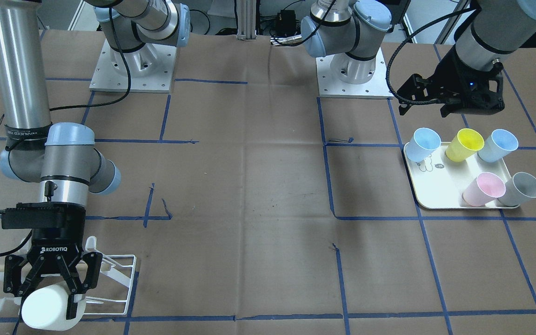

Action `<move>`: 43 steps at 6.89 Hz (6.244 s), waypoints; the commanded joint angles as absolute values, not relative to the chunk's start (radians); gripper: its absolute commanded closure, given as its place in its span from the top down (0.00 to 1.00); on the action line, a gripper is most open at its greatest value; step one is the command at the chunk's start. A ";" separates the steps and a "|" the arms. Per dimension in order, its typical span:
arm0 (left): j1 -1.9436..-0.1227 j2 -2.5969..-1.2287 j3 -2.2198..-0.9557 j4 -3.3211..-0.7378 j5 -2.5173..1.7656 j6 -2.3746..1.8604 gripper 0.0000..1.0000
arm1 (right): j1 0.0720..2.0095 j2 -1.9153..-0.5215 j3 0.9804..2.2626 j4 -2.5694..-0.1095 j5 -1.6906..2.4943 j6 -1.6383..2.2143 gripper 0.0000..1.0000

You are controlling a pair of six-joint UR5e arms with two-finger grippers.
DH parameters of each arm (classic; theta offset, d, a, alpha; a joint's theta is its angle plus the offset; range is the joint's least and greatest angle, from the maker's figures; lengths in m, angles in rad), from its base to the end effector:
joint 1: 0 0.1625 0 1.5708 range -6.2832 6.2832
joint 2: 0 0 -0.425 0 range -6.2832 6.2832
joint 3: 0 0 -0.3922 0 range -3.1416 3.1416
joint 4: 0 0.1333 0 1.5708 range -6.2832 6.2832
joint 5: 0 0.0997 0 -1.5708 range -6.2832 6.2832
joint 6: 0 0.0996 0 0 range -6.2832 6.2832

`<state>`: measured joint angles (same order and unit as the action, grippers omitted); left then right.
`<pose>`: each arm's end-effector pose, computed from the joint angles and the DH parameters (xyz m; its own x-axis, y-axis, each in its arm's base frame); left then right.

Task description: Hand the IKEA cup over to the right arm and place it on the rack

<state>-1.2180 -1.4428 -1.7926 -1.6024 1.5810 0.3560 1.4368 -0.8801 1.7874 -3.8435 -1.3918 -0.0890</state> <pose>0.0219 -0.4424 0.4360 -0.9994 0.0018 0.0341 0.0059 0.9927 0.1208 0.0657 -0.6431 0.2587 -0.9970 -0.0591 0.0508 -0.0616 0.1977 -0.9783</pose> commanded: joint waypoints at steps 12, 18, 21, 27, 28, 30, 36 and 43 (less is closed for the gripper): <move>-0.988 -1.516 -2.308 -0.996 1.628 0.557 0.99 | 1.475 -0.980 1.799 -3.830 -1.391 -0.067 1.00; -0.982 -1.517 -2.313 -1.009 1.710 0.558 0.14 | 1.586 -1.141 1.898 -3.772 -1.393 0.237 1.00; -0.982 -1.514 -2.290 -1.009 1.710 0.557 0.00 | 1.641 -1.158 1.934 -3.772 -1.390 0.571 1.00; -1.032 -1.566 -1.708 -1.404 1.484 0.548 0.00 | 1.680 -1.163 1.963 -3.731 -1.243 1.093 1.00; -1.046 -1.604 -1.647 -1.398 1.448 0.546 0.00 | 1.683 -1.181 1.980 -3.714 -1.209 1.208 1.00; -1.121 -1.725 -1.490 -1.388 1.357 0.557 0.00 | 1.686 -1.244 2.037 -3.712 -1.157 1.372 1.00; -1.226 -1.750 -1.759 -0.727 0.792 0.664 0.00 | 1.686 -1.259 2.066 -3.715 -1.152 1.425 1.00; -1.422 -1.931 -1.916 0.197 0.638 0.107 0.00 | 1.681 -1.258 2.065 -3.715 -1.161 1.427 1.00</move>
<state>-1.3874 -1.9076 -1.9188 0.0619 0.6350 0.2694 1.6813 -1.2583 2.0645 -3.7149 -1.1610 1.4245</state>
